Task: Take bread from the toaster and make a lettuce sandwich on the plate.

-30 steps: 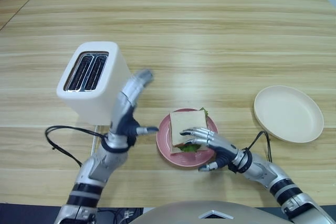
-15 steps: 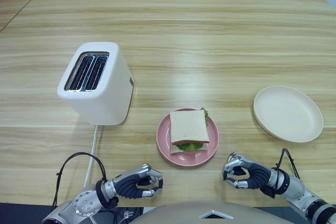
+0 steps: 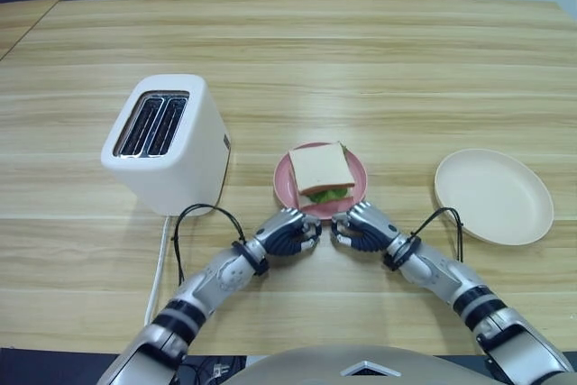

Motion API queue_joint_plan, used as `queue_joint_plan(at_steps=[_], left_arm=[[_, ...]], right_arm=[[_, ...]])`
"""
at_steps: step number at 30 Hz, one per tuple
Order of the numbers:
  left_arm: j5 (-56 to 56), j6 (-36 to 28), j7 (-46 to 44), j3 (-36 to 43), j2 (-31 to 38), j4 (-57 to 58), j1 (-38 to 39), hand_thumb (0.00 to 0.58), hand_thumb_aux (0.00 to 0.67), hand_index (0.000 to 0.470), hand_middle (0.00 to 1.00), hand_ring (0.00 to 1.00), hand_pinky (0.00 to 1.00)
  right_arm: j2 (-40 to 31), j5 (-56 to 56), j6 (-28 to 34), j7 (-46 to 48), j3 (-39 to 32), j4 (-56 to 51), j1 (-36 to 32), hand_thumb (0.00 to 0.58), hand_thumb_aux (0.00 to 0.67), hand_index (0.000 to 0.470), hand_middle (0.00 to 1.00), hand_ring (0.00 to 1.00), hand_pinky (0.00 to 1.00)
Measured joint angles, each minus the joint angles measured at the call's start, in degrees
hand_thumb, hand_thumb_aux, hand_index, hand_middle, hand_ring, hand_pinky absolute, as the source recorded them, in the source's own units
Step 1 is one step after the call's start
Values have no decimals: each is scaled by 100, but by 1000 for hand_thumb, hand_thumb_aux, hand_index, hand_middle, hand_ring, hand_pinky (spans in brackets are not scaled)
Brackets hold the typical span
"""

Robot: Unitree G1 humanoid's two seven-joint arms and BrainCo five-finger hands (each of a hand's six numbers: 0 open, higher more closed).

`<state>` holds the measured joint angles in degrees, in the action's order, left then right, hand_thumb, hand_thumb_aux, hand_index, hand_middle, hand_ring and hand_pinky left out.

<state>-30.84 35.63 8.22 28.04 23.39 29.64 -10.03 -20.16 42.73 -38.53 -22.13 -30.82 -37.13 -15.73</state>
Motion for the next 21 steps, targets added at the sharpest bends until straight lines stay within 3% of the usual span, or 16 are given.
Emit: queue_joint_plan(at_steps=[9,10,11,12,13,14,15,18,21], left_arm=[[-460,-502,1691,104,-791,2504,-1555,580,670,470,1000,1000,1000],[-461,-433,1822,101,-818,2614,-1579,580,670,470,957,957,957],[-460,-290,2053,99,-866,2794,-1598,580,670,470,635,635,635],[-454,-3,2300,88,-893,2900,-1576,508,434,304,0,0,0],[-446,245,2443,65,-899,2922,-1543,227,147,103,0,0,0],[-411,698,2657,17,-885,2921,-1488,0,0,0,0,0,0],[-372,1210,2900,-65,-865,2846,-1377,0,0,0,0,0,0],[-86,2646,3290,-420,-786,2291,-924,0,0,0,0,0,0],[543,3231,3358,-1023,-798,1811,-595,0,0,0,0,0,0]], right_arm=[[1221,-358,795,-500,240,-2666,-1564,580,670,470,1000,1000,1000],[1251,-364,801,-529,247,-2771,-1601,580,670,470,1000,1000,1000],[1286,-368,828,-610,251,-2911,-1633,580,670,470,1000,1000,1000],[1285,-375,768,-735,249,-2972,-1638,580,670,470,1000,1000,1000],[1272,-378,665,-858,240,-3001,-1634,573,596,418,1000,1000,1000],[1220,-375,398,-1109,218,-2993,-1599,438,339,238,0,0,0],[1144,-347,79,-1337,205,-2909,-1548,0,0,0,0,0,0],[865,-493,-1116,-2248,476,-2160,-1036,0,0,0,0,0,0],[737,-822,-1818,-2668,947,-1376,-419,0,0,0,0,0,0]])
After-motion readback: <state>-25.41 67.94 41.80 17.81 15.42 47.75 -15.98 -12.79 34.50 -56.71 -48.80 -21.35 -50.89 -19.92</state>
